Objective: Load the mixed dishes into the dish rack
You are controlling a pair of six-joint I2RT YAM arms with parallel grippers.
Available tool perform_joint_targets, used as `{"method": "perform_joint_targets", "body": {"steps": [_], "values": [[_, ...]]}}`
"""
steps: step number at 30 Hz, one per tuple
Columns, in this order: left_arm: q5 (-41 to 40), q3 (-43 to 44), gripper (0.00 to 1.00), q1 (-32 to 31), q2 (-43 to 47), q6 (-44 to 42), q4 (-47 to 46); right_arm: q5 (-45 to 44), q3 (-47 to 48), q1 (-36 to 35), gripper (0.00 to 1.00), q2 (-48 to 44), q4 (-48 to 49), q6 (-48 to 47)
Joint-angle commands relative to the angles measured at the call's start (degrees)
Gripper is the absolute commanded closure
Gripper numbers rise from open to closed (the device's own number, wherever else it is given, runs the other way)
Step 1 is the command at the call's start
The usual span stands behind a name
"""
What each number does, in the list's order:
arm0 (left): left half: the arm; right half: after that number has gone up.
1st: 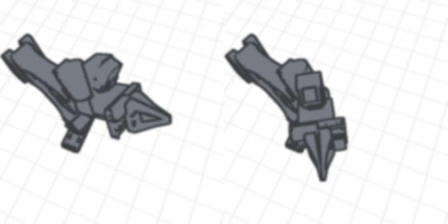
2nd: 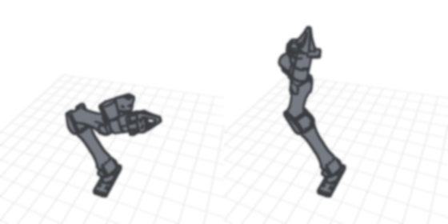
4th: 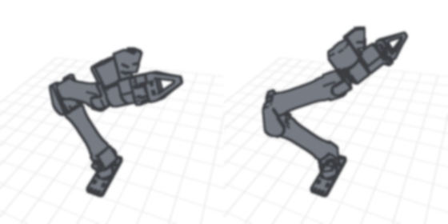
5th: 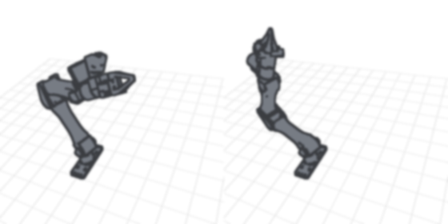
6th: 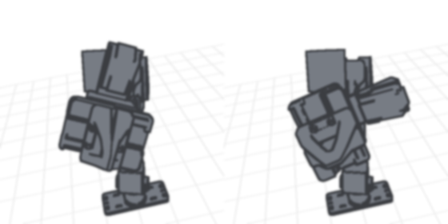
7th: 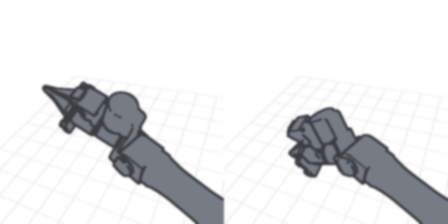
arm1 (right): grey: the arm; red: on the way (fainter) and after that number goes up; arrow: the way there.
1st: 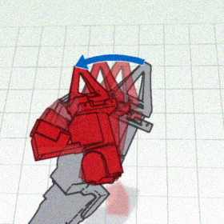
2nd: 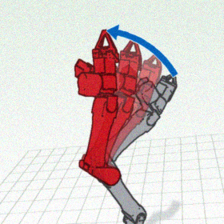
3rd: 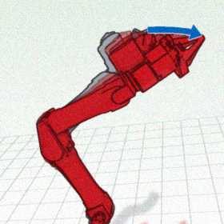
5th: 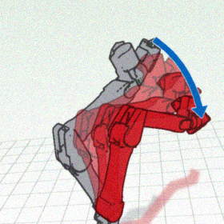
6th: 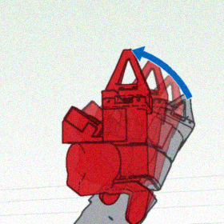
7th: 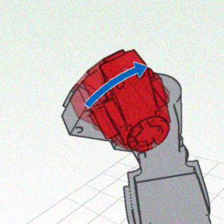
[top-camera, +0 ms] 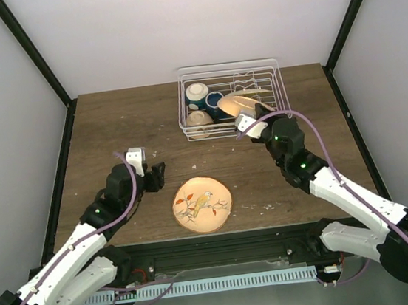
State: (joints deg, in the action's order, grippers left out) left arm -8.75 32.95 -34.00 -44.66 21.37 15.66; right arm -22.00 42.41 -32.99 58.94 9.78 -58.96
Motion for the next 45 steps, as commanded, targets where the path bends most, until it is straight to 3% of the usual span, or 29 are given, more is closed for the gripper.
{"method": "perform_joint_targets", "body": {"steps": [1, 8, 19, 45], "values": [[0.1, -1.2, 0.35, 0.3, 0.3, 0.7, -1.6, -4.1, -0.8, -0.2, 0.99, 2.8, 13.9, -12.0], [-0.3, -1.9, 0.35, 0.3, 0.5, 0.6, -1.8, -0.9, 0.1, 1.1, 0.99, 9.4, 17.6, -16.9], [1.0, -3.3, 0.35, 0.4, 0.6, 1.0, -3.5, 2.5, 4.4, 8.0, 0.99, 16.8, 13.0, -19.4], [2.2, -3.3, 0.35, 0.5, -5.4, 1.0, -6.5, 12.2, 7.3, 14.6, 0.99, 34.2, 27.4, -32.5]]}}
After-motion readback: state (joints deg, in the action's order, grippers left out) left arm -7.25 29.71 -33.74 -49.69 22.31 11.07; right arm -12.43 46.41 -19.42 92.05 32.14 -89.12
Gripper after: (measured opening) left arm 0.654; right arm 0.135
